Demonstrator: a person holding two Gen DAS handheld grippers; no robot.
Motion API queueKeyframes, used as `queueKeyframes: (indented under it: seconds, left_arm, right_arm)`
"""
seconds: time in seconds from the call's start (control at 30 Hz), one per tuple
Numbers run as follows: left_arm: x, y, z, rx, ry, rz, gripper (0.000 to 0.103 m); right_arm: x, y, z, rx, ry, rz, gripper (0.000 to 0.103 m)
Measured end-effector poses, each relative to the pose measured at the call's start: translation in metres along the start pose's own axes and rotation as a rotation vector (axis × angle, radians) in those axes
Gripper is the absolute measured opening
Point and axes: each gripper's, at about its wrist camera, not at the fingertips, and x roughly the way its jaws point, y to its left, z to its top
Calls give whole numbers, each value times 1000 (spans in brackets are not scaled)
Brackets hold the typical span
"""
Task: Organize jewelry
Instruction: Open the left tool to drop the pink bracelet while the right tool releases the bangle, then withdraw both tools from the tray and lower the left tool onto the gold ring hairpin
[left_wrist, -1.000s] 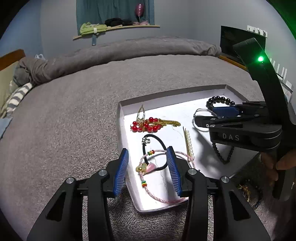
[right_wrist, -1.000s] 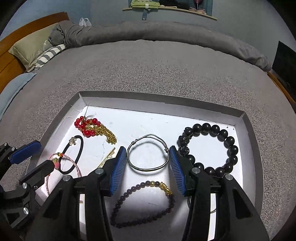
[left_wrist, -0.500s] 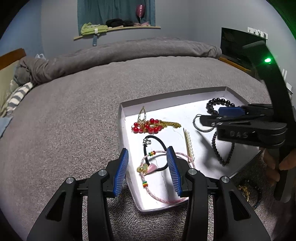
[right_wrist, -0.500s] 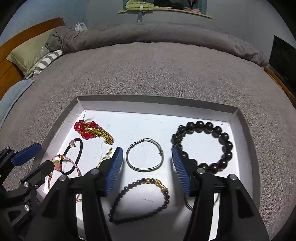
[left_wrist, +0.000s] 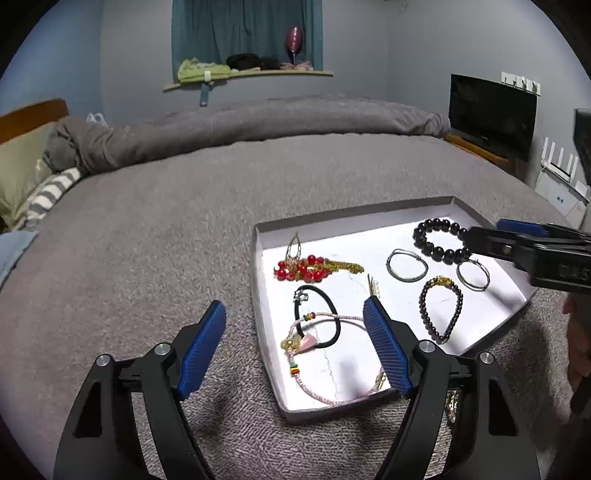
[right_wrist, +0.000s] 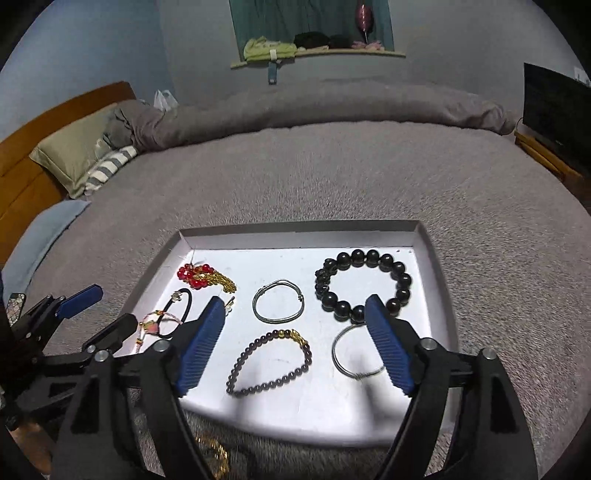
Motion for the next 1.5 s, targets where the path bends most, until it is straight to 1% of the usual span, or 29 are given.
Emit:
queueKeyframes:
  seconds: [0.03,0.1,0.27,0.4,0.5,0.67,0.73,0.8,0.9,1.03,1.13,1.17,1.23,1.27,1.33,1.37,1.4,1.47,1.5]
  left_arm:
    - [-1,-1,0,3,-5,3,81]
    - [-4,-3,1,6,-18,6,83]
    - [-12,-6,0,-4,-39,14,88]
    - [-19,-8,-2,-22,-50,9,91]
    - [-25,-10,-4,-33,-56,-1,92]
    - [-36,-25,-11,3,-65,-23,92]
    - [-40,-33,-15,14,-60,-51,92]
    - [-45,-42,-22,32,-48,-96,92]
    - [-45,-56,-35,77,-11,-167,92]
    - [-39,-72,-49,145,29,-184,92]
    - [-34,-78,-53,157,43,-205,91]
    - [-32,-80,-54,156,49,-222,90]
    - [-29,-82,-57,158,57,-245,90]
    - [-26,-84,-59,167,62,-252,89]
    - [-22,-88,-62,183,65,-252,85]
    - [-19,-89,-64,191,70,-250,81]
    - [-17,-89,-65,192,75,-251,73]
    - [-12,-90,-66,186,89,-262,67]
    - [-11,-90,-67,184,89,-268,67]
  right_arm:
    - [-5,-1,-2,5,-6,8,84]
    - [-13,-3,-6,13,-17,17,90]
    - [-31,-1,-15,4,-50,14,97]
    - [-41,3,-21,-26,-74,-8,97]
    - [-51,-1,-27,-32,-95,-13,97]
    - [-65,-14,-39,-35,-117,-23,97]
    - [-68,-19,-44,-37,-111,-29,97]
    - [-69,-26,-50,-39,-100,-34,97]
    - [-69,-35,-62,-41,-75,-51,97]
    - [-64,-45,-82,-57,-18,-49,97]
    - [-60,-49,-91,-82,7,-51,97]
    - [-57,-52,-92,-88,14,-64,97]
    - [-55,-56,-93,-77,20,-76,97]
    - [-56,-58,-92,-66,15,-66,97]
    - [-58,-60,-92,-53,7,-51,97]
    - [-59,-60,-92,-55,4,-46,97]
    - [-58,-59,-91,-59,5,-49,97]
    - [-57,-57,-93,-66,15,-47,97]
    - [-56,-56,-93,-67,18,-41,97]
